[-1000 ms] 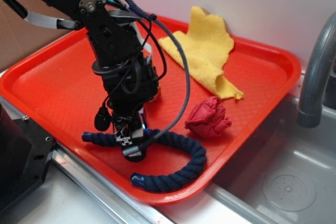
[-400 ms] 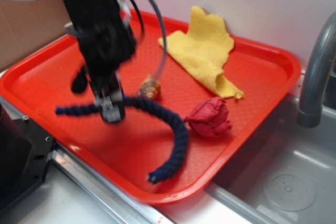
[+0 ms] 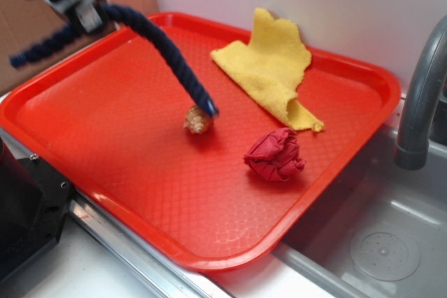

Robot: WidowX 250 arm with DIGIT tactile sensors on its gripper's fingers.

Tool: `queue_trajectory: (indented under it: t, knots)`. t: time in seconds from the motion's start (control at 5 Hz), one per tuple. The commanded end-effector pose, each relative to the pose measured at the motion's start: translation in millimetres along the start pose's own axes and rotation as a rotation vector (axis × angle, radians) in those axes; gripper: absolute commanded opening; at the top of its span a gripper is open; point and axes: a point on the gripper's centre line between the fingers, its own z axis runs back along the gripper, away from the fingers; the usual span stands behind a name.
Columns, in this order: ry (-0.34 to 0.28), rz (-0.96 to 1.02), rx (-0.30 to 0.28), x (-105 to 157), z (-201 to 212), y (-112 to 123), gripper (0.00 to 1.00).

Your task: Grab the blue rope.

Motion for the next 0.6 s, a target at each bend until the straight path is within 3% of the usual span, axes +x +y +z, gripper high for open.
queue_trajectory:
  t: [0.0,0.2,0.4]
  knots:
    - [0.052,0.083,0.086,29.5,85.1,-20.5,0.0]
    - [0.153,0.071,0.13,25.3,85.5,-29.2,0.0]
    - [0.194,0.091,0.164,22.9,76.1,-27.7,0.0]
